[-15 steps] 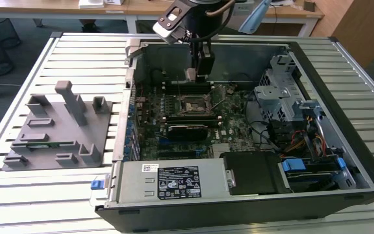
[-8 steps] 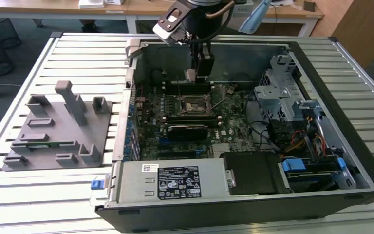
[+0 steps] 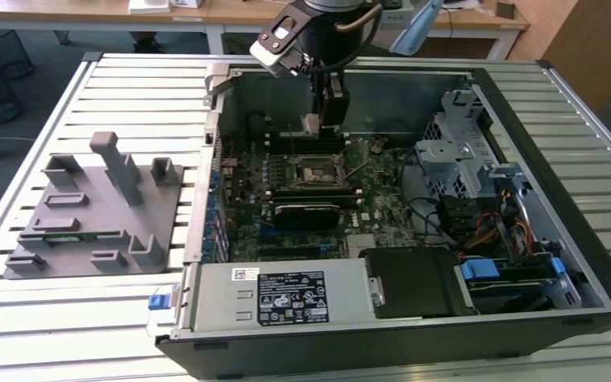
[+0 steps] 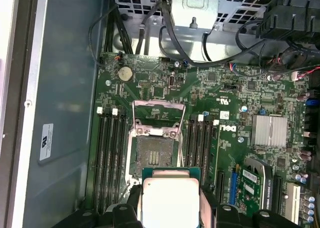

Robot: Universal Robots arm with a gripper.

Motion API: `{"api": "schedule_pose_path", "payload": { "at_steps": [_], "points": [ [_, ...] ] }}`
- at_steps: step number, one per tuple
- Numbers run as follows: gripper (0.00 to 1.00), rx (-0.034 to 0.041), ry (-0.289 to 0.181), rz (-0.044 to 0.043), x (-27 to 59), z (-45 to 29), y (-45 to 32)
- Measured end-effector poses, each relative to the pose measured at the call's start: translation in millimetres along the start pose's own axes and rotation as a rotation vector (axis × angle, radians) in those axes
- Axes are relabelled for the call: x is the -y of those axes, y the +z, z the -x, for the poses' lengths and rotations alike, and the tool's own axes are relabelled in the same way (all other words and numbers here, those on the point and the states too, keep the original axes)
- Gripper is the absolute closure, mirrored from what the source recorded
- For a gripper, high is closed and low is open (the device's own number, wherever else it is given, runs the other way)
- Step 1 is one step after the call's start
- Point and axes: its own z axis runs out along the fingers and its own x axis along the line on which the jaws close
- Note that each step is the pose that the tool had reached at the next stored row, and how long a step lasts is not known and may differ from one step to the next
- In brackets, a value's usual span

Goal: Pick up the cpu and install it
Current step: 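Place the cpu into insertion slot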

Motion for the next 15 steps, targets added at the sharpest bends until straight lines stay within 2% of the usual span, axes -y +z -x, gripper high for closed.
{"api": "schedule_pose_path", "payload": {
  "at_steps": [11, 15],
  "points": [
    [0.46, 0.0001, 0.008, 0.0, 0.1, -0.1, 3.6],
    [0.46, 0.0009, 0.029, -0.0003, 0.1, -2.0, 7.6]
  ]
}}
